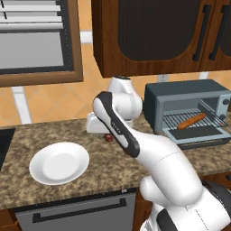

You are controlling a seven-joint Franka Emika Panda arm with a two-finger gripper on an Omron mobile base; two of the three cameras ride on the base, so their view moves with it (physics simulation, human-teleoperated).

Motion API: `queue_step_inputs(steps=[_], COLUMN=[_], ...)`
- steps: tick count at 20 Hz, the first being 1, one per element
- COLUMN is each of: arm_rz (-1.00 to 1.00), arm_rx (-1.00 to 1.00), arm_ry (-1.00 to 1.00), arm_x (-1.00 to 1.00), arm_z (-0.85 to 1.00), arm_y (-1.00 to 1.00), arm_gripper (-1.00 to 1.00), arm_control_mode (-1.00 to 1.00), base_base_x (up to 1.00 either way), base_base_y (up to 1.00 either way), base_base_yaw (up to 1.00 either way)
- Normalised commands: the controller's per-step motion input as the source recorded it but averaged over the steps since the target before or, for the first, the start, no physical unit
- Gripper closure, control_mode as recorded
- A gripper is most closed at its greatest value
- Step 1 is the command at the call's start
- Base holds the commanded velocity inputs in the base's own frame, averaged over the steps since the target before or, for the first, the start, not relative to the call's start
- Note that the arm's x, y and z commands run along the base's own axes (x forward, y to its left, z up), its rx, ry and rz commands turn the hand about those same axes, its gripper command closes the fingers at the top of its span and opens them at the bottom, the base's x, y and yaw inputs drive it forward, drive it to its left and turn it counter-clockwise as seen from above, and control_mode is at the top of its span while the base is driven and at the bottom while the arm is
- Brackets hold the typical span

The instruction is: Pick up the kebab skewer and baguette bread, and place them inside the toaster oven. Close the toaster oven door and start by setting the timer.

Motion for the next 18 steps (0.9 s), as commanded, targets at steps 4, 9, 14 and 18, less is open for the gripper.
queue_step_inputs(steps=[4,9,14,18], arm_rz=[0.0,0.0,-0.07,-0.12], arm_rx=[0.0,0.0,0.0,0.0], arm_ry=[-0.06,-0.07,-0.03,0.01], arm_x=[-0.24,-0.13,-0.17,-0.05], arm_z=[0.25,0.08,0.04,0.0], arm_y=[-1.0,-1.0,-1.0,-1.0], arm_gripper=[1.0,1.0,1.0,1.0], arm_control_mode=[-1.0,-1.0,-1.0,-1.0], base_base_x=[0.0,0.0,0.0,0.0], base_base_y=[0.0,0.0,0.0,0.0], base_base_yaw=[0.0,0.0,0.0,0.0])
